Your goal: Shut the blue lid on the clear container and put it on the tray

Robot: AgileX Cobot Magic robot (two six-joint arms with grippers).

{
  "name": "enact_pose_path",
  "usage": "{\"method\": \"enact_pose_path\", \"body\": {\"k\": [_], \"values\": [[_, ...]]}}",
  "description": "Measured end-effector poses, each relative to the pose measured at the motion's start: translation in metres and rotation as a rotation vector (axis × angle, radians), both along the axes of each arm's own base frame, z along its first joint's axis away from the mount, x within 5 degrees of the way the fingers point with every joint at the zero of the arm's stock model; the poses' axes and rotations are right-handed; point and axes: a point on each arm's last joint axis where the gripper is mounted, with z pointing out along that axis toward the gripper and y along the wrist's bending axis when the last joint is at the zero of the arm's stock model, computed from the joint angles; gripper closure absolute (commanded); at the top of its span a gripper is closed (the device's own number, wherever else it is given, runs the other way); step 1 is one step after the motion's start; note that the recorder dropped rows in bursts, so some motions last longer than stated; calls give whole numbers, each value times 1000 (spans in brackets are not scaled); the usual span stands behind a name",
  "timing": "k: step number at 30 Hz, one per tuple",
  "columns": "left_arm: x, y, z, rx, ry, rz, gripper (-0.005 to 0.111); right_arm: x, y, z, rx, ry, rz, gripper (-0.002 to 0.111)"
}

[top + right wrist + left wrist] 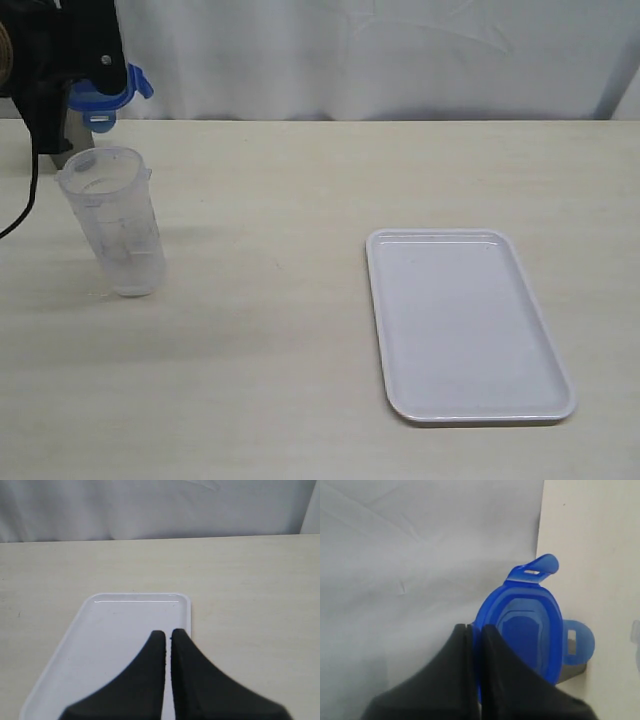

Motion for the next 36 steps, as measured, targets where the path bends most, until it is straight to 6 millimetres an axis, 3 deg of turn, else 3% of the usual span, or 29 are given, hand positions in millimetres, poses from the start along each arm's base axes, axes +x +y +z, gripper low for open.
{"method": "enact_pose_path", "body": {"k": [5, 12, 24, 31, 36], "values": [[7, -1, 10, -19, -40, 21, 107, 0, 0, 0, 0, 0, 0, 104], [23, -1, 41, -89, -122, 94, 107, 0, 0, 0, 0, 0, 0, 104], [22, 7, 54, -35, -238, 329, 107, 0, 0, 0, 0, 0, 0, 104], [15, -7, 63, -105, -344, 376, 107, 0, 0, 0, 0, 0, 0, 104], [7, -29, 57, -128, -312, 268, 107, 0, 0, 0, 0, 0, 0, 104]]}}
